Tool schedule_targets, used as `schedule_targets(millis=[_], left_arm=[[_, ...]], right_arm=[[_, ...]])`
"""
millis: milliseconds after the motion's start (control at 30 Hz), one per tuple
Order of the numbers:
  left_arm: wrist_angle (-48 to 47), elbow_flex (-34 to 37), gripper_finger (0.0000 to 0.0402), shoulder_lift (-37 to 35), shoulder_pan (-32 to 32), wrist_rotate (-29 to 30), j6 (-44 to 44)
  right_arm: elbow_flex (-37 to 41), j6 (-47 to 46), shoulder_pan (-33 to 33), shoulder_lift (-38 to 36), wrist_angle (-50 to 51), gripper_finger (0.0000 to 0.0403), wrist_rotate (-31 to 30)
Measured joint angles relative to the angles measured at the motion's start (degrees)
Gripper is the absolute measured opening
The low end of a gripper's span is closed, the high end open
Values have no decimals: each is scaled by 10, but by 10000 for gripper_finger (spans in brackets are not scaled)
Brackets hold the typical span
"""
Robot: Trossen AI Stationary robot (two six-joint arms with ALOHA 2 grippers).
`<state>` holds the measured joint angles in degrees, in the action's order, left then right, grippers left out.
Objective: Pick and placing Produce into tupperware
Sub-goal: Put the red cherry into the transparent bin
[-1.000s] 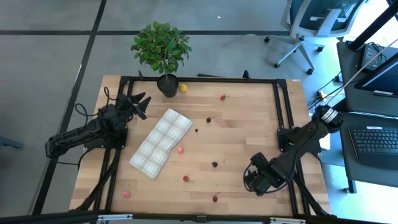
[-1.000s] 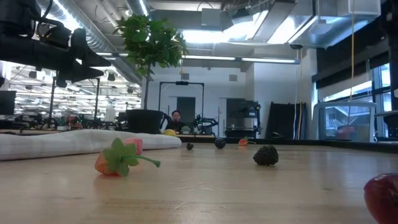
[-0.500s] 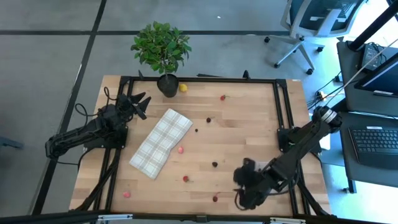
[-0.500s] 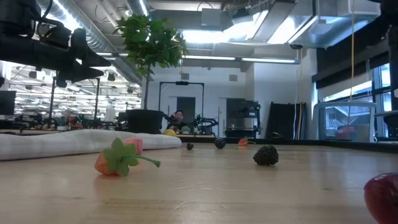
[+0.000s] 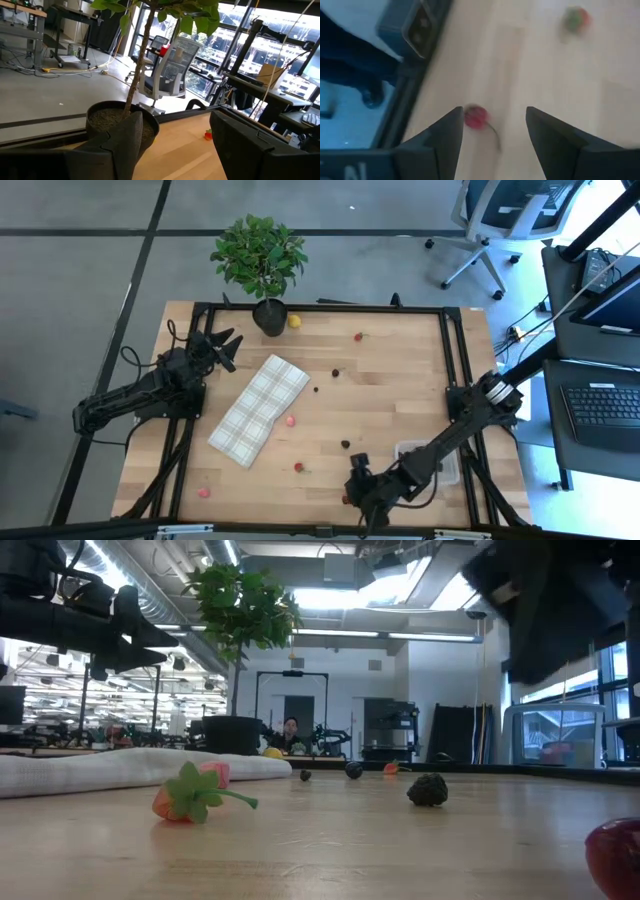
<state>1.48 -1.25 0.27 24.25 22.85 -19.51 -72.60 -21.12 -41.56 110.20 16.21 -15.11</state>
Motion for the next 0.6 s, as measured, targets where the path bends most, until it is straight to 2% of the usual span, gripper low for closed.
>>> schedule_targets(millis=[167, 600], left_arm=[[0, 0, 225, 0, 0, 0, 1], [0, 0, 225, 0, 0, 0, 1]], right_arm=[[0, 41, 1, 30, -74, 218, 37], [0, 49, 18, 48, -71, 218, 37]])
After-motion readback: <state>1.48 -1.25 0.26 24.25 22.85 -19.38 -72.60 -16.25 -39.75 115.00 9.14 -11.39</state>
